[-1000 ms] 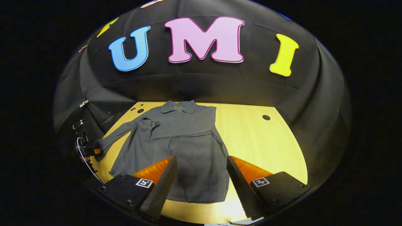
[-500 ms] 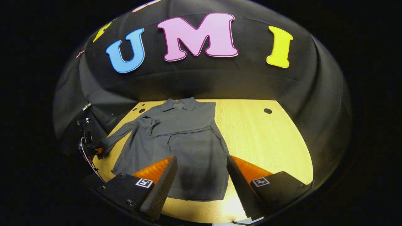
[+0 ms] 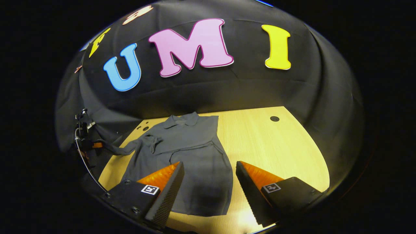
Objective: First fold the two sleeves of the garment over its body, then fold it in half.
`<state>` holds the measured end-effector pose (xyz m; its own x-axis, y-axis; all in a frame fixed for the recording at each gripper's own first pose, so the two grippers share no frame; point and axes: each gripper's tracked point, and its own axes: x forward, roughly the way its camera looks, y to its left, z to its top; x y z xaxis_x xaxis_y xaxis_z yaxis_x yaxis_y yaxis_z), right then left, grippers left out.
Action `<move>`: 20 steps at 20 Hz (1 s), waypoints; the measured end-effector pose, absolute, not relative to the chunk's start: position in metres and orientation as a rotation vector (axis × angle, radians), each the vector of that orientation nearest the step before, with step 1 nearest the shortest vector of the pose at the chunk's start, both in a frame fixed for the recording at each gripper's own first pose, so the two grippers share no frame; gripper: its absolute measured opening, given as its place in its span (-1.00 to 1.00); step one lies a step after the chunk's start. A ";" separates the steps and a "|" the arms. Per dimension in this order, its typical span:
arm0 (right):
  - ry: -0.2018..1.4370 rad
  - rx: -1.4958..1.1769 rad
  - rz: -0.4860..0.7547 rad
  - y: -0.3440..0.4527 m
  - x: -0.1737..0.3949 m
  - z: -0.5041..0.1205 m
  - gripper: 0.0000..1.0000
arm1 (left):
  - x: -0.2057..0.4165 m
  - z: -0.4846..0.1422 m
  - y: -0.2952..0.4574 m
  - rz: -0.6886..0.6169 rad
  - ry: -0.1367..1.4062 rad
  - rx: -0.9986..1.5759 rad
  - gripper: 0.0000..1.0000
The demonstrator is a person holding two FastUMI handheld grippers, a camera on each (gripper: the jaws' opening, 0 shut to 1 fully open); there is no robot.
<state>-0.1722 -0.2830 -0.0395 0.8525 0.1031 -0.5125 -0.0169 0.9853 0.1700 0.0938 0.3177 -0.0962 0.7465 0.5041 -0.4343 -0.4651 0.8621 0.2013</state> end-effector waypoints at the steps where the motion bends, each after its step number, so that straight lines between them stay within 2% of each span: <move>1: 0.538 0.170 0.054 -0.288 -0.169 -0.039 0.99 | 0.101 -0.084 0.304 0.511 0.491 0.098 -0.89; 6: 0.497 0.204 0.030 -0.310 -0.167 -0.035 0.99 | 0.146 -0.062 0.219 0.340 0.468 0.297 -0.89; 14: 0.496 0.228 -0.027 -0.366 -0.181 -0.041 0.99 | 0.221 -0.077 0.055 0.091 0.437 0.369 -0.89; 20: 0.535 0.242 -0.018 -0.399 -0.176 -0.054 0.99 | 0.258 -0.109 -0.041 -0.007 0.457 0.320 -0.89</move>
